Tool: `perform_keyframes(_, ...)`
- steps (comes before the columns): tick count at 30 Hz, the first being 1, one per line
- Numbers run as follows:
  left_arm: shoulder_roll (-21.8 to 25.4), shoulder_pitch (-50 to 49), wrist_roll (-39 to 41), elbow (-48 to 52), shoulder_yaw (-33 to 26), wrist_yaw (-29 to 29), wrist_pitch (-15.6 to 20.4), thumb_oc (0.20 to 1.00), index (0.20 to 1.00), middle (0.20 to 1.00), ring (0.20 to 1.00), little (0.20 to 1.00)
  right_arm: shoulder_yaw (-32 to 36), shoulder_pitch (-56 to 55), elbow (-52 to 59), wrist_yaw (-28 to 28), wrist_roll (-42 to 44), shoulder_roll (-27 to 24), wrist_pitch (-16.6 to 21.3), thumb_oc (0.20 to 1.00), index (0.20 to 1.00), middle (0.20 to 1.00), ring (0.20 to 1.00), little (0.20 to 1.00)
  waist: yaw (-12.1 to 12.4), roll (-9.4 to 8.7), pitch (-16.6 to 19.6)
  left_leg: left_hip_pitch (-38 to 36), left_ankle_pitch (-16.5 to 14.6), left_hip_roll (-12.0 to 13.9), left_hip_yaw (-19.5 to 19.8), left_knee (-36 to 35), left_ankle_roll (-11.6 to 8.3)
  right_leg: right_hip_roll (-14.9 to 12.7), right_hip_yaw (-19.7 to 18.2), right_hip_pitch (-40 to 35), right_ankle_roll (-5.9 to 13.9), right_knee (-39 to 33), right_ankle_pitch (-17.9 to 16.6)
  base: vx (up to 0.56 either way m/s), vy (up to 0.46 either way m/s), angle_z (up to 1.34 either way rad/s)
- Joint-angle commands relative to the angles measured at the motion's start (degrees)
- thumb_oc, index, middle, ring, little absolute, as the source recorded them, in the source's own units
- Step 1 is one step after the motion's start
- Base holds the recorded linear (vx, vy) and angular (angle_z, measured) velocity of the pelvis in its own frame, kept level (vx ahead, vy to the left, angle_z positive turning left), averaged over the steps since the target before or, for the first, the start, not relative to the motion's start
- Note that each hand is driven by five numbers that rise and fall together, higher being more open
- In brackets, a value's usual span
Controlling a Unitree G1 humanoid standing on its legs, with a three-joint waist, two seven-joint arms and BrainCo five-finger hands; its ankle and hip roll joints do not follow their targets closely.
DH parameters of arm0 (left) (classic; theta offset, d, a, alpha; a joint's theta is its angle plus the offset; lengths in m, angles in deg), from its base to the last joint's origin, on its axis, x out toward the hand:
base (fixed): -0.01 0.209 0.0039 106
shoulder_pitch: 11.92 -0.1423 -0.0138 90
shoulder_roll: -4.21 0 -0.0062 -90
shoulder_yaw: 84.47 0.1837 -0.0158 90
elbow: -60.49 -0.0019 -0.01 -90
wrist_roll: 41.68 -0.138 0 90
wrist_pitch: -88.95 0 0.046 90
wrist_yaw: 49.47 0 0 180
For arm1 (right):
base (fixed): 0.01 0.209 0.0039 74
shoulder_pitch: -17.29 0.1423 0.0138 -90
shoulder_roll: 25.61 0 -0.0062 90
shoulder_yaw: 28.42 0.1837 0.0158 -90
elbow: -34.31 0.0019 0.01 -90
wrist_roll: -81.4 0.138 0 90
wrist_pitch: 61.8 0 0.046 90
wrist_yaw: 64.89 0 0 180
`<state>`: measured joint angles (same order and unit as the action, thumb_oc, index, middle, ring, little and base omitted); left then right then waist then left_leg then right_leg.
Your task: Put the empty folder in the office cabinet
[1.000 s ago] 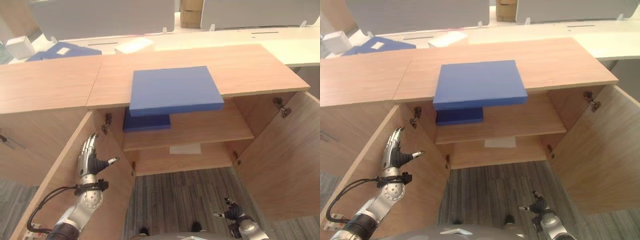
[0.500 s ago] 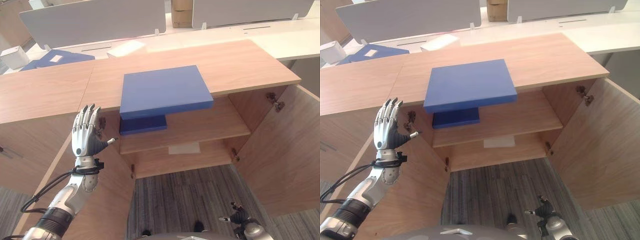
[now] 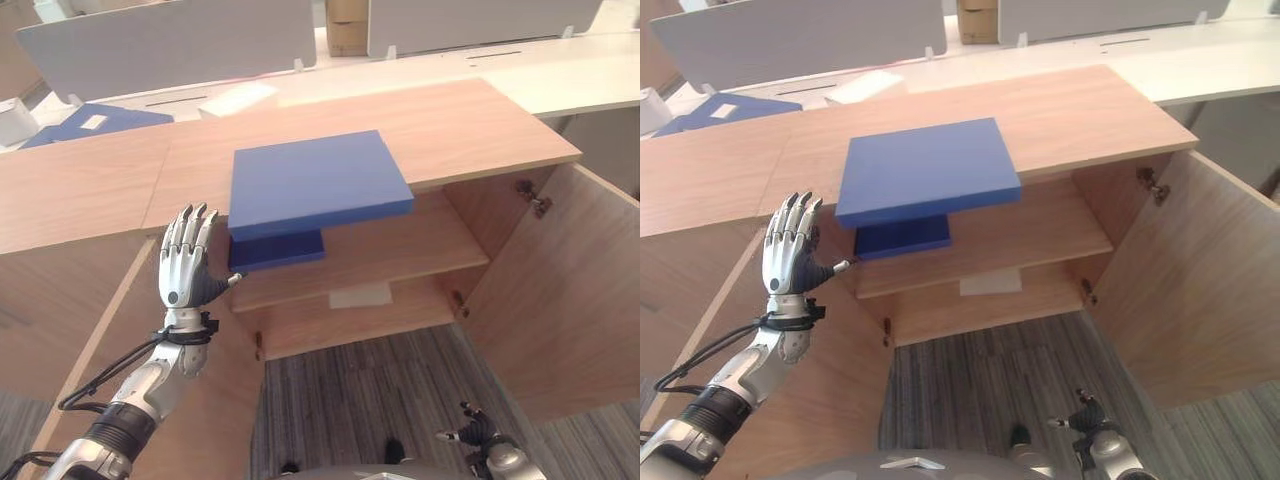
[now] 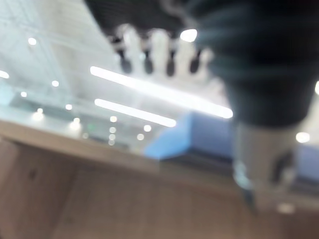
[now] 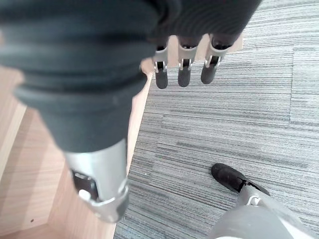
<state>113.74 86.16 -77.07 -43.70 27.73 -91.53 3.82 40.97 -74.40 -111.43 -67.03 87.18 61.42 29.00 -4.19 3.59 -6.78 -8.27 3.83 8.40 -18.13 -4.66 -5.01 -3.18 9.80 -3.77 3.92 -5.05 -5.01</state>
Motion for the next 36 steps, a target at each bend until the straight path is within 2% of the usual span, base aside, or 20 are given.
perform_keyframes(1,2.91,6.79,-2.07,-2.70,-0.46,-2.88,-0.10,1.000,1.000,1.000,1.000,1.000,-1.71,2.81,1.72,0.55,1.26,0.82,0.68,1.000,1.000,1.000,1.000,1.000,-1.00,-2.55,-0.39,-1.82,-3.00,-0.23,2.09,-0.34,1.13,-1.63,-3.88,-0.99,2.73,0.05,0.27,0.01,0.001,-0.08)
perform_keyframes(11,-0.84,13.51,-2.62,-11.34,3.56,-6.88,-2.13,1.000,1.000,1.000,1.000,1.000,-3.26,1.66,2.92,0.35,0.15,0.75,0.80,1.000,1.000,1.000,1.000,1.000,-3.45,-2.94,0.04,-2.57,-3.54,-0.07,0.51,-0.34,1.23,-1.10,-5.42,-1.01,2.86,0.05,0.59,0.02,0.002,-0.09)
perform_keyframes(17,-2.66,16.81,-3.14,-18.06,4.61,-7.84,-1.89,1.000,1.000,1.000,1.000,1.000,-4.01,1.28,3.19,0.14,0.06,0.65,1.05,1.000,1.000,1.000,1.000,1.000,-4.74,-3.11,0.36,-3.07,-3.65,-0.07,-0.51,-0.34,1.37,-0.81,-6.31,-1.06,2.86,0.05,0.51,0.03,0.010,-0.11)
perform_keyframes(26,-3.03,21.55,-2.00,-28.21,4.75,-8.91,-1.89,1.000,1.000,1.000,1.000,1.000,-4.21,0.66,3.25,-0.96,-0.23,-0.16,1.66,1.000,1.000,1.000,1.000,1.000,-6.81,-2.97,0.88,-3.95,-4.03,-0.48,-2.20,-0.34,1.71,-0.42,-8.18,-1.04,2.90,0.05,0.42,0.03,0.024,-0.12)
perform_keyframes(27,-2.98,21.78,-1.59,-28.72,4.71,-9.03,-1.76,0.771,0.771,0.771,0.771,0.771,-4.20,0.61,3.30,-1.08,-0.23,-0.24,1.73,1.000,1.000,1.000,1.000,1.000,-6.94,-2.95,0.89,-4.00,-4.07,-0.53,-2.30,-0.34,1.73,-0.40,-8.30,-1.04,2.91,0.05,0.42,0.01,0.019,-0.10)
perform_keyframes(28,-2.98,21.78,-1.59,-28.72,4.71,-9.03,-1.76,0.771,0.771,0.771,0.771,0.771,-4.20,0.61,3.30,-1.08,-0.23,-0.24,1.73,1.000,1.000,1.000,1.000,1.000,-6.94,-2.95,0.89,-4.00,-4.07,-0.53,-2.30,-0.34,1.73,-0.40,-8.30,-1.04,2.91,0.05,0.42,0.01,0.033,-0.12)
perform_keyframes(29,-2.81,22.55,-0.92,-30.42,4.41,-9.21,-0.61,0.200,0.200,0.200,0.200,0.200,-4.22,0.54,3.20,-1.32,-0.79,-0.42,1.95,1.000,1.000,1.000,1.000,1.000,-7.26,-2.83,1.02,-4.14,-4.16,-0.66,-2.63,-0.34,1.79,-0.39,-8.60,-1.03,2.95,0.05,0.42,0.01,0.025,-0.05)
perform_keyframes(36,-1.84,23.91,0.06,-30.62,4.36,-7.60,1.20,0.200,0.200,0.200,0.200,0.200,-4.37,0.45,3.52,-1.48,-0.79,-0.87,2.11,1.000,1.000,1.000,1.000,1.000,-7.50,-2.71,1.14,-4.29,-4.25,-0.80,-3.01,-0.34,1.87,-0.45,-8.74,-1.05,3.05,0.05,0.38,0.00,0.009,-0.02)
